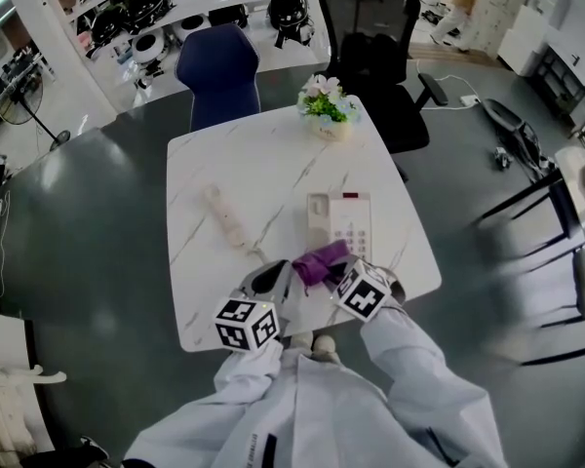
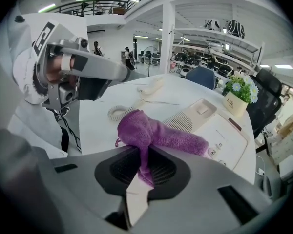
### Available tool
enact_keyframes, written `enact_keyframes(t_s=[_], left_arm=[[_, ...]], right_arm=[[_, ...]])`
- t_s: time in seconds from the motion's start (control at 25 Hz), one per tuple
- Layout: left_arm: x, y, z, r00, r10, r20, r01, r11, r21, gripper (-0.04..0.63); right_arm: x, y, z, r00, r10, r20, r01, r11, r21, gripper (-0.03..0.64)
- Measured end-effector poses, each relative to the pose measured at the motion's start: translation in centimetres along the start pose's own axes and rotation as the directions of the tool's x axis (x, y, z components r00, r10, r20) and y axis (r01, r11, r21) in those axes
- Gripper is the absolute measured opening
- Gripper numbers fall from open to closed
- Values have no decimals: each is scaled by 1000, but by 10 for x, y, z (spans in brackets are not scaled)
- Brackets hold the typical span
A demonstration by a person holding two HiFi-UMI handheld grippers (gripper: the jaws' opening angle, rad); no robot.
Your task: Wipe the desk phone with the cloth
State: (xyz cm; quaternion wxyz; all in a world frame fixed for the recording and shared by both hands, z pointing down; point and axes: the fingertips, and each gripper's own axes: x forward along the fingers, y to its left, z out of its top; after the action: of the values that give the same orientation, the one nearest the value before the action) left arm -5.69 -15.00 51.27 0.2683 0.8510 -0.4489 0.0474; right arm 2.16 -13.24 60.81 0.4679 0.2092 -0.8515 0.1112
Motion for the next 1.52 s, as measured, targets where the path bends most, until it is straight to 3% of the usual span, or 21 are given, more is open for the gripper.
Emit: enact_keyframes(t_s=[0.2, 0.6, 0.92, 1.24, 1.52], left_arm=[[-1, -1, 1, 1000, 0, 6, 0, 1000, 2, -2], [-7, 0, 8, 1000, 8, 21, -8, 1000, 3, -2], [-13, 8, 19, 999, 16, 48, -17, 999, 27, -2], [-22, 1, 42, 996, -18, 86, 9, 994, 109, -2], [-29, -14, 65, 991, -69, 119, 45, 981, 191, -2]], right_arm=[[-3, 1, -4, 1000, -9, -4, 9, 1000, -4, 34], [-5, 23, -10, 996, 92, 18, -93, 992, 81, 34], [-25, 12, 6, 968, 81, 237, -143, 955, 261, 32], [-70, -16, 25, 883, -53, 466, -153, 906, 394, 32], [-109, -38, 35, 766, -168, 621, -183, 868, 461, 32]])
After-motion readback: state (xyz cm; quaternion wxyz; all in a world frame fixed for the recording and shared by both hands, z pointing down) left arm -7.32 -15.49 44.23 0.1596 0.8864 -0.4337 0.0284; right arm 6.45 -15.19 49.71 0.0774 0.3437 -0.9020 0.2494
